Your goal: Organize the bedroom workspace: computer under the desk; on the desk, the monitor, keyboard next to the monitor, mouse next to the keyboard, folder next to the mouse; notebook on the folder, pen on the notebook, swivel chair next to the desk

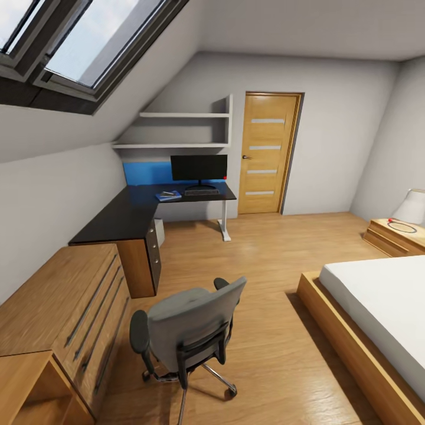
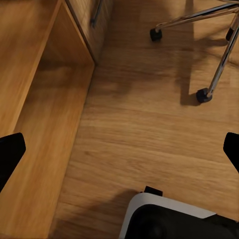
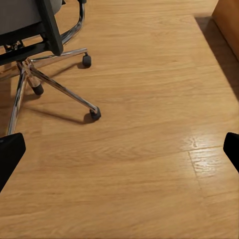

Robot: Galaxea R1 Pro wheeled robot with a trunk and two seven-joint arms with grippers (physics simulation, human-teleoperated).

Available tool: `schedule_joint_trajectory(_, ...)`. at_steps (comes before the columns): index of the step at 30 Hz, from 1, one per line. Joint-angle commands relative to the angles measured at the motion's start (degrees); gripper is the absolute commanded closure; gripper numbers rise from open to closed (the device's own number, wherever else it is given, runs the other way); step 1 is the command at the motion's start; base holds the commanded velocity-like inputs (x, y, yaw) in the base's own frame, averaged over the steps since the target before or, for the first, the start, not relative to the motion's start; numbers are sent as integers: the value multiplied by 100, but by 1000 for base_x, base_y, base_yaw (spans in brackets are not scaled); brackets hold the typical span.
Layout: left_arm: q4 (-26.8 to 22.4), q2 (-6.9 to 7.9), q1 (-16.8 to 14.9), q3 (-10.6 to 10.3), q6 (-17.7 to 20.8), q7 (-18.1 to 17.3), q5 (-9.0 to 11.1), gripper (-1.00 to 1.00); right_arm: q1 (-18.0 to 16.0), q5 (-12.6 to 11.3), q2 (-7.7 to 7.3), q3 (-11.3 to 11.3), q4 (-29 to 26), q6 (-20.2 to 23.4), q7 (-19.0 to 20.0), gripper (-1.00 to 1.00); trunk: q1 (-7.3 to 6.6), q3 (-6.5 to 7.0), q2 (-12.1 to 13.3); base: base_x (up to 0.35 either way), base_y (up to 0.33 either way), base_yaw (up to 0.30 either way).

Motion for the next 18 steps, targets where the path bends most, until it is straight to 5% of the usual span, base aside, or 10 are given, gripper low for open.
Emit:
schedule_joint_trajectory(1, 1, -1, -4, -49, -10, 36, 22, -100, -6, -11, 3, 49, 9, -13, -40, -100, 25, -30, -53, 0, 0, 0)
schedule_joint_trajectory(18, 1, -1, -4, -57, -7, 19, 22, -100, -6, -11, 3, 47, 9, -13, -42, -100, 399, -336, -735, 0, 0, 0)
